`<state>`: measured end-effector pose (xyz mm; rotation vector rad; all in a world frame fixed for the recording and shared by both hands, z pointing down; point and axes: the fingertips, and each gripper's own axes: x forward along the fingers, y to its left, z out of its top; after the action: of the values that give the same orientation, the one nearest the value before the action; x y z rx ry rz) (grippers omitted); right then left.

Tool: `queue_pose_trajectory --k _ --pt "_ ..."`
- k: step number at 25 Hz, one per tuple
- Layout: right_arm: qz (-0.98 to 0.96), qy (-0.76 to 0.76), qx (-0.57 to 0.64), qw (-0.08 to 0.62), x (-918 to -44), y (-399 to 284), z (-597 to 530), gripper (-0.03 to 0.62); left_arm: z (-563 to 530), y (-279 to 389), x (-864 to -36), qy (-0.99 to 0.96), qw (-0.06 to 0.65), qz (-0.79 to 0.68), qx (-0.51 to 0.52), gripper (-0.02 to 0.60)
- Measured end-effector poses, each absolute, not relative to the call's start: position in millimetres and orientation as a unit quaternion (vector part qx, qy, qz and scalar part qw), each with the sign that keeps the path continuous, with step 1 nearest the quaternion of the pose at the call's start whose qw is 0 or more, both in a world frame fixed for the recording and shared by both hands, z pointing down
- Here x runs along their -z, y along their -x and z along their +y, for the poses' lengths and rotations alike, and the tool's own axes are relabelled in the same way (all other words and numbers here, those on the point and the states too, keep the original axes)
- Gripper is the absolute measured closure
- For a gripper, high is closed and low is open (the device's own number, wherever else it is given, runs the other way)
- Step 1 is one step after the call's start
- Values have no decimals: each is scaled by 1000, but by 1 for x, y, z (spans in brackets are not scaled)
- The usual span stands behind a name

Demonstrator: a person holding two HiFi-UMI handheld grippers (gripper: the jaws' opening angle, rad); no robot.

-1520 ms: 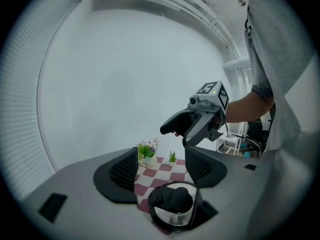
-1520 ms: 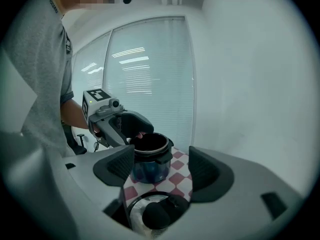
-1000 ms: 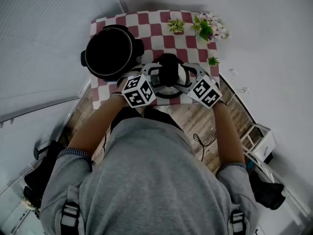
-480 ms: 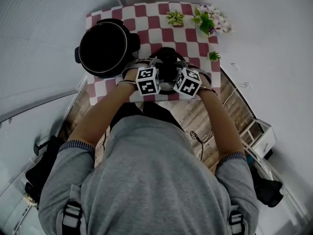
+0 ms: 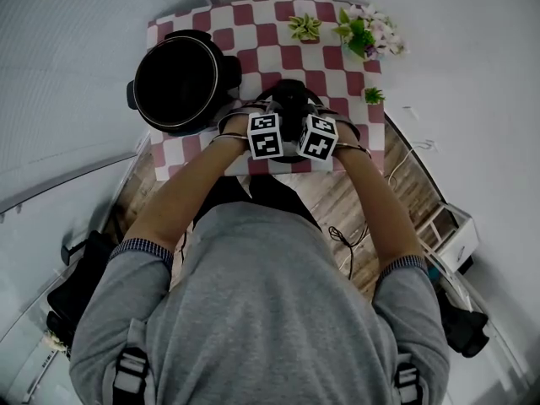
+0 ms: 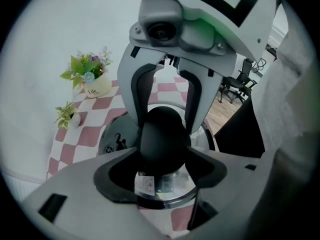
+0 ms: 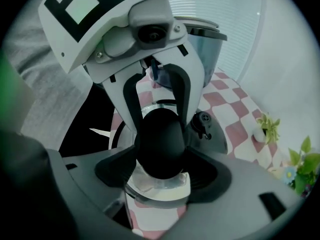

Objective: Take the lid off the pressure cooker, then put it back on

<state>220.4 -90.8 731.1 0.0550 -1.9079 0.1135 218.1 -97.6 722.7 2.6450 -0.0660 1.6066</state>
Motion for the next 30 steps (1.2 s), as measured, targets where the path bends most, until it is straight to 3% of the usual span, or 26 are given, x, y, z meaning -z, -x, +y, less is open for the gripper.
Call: queue_pose_trajectory --k 17,30 --pt "-810 -7 -45 585 -726 -222 -88 303 -91 -219 -720 -850 24 10 -526 284" --pt "-811 -18 -39 584 -628 -231 -65 303 -67 -228 -618 -867 14 17 -497 284"
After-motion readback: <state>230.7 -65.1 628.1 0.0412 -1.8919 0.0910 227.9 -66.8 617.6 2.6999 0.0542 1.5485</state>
